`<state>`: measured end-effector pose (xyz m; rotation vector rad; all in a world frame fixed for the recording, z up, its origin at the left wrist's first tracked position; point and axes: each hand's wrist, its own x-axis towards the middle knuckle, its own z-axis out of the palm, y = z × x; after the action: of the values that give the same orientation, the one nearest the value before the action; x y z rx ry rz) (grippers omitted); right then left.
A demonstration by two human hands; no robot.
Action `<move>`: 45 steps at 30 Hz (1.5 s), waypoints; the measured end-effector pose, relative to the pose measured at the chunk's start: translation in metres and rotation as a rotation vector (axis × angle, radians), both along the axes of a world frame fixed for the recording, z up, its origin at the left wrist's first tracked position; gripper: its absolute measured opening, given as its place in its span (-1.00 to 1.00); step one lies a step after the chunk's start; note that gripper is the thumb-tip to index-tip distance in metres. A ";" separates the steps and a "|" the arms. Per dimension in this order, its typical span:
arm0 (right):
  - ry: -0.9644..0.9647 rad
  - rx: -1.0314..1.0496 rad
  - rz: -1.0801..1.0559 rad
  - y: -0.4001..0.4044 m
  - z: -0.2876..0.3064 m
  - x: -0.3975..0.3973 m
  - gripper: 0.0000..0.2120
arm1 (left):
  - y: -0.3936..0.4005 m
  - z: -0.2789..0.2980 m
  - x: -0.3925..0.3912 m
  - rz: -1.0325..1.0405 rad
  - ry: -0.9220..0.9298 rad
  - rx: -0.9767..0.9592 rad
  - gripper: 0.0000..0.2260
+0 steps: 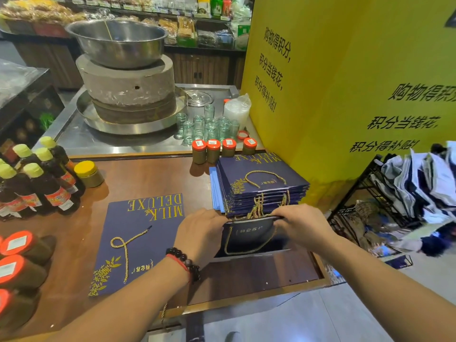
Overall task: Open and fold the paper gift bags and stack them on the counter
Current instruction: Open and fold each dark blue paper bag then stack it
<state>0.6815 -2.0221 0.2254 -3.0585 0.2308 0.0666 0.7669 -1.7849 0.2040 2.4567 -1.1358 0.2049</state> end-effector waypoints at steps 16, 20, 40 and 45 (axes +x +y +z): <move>-0.213 0.158 0.116 -0.001 -0.135 -0.075 -0.88 | -0.005 -0.130 -0.065 0.035 0.151 0.100 -0.77; -0.162 0.205 0.097 -0.001 -0.194 -0.096 -0.80 | -0.011 -0.176 -0.094 0.067 0.251 0.164 -0.70; 0.188 0.116 0.150 0.074 -0.299 -0.121 -0.23 | -0.021 -0.273 -0.157 0.093 0.402 0.551 -0.20; 0.284 0.112 0.153 0.075 -0.308 -0.124 -0.10 | -0.013 -0.276 -0.149 0.050 0.417 0.647 -0.24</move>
<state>0.5574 -1.9472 -0.0822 -2.9389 0.0065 0.5060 0.6177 -1.7979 -0.0721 2.8657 -1.0604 -0.7403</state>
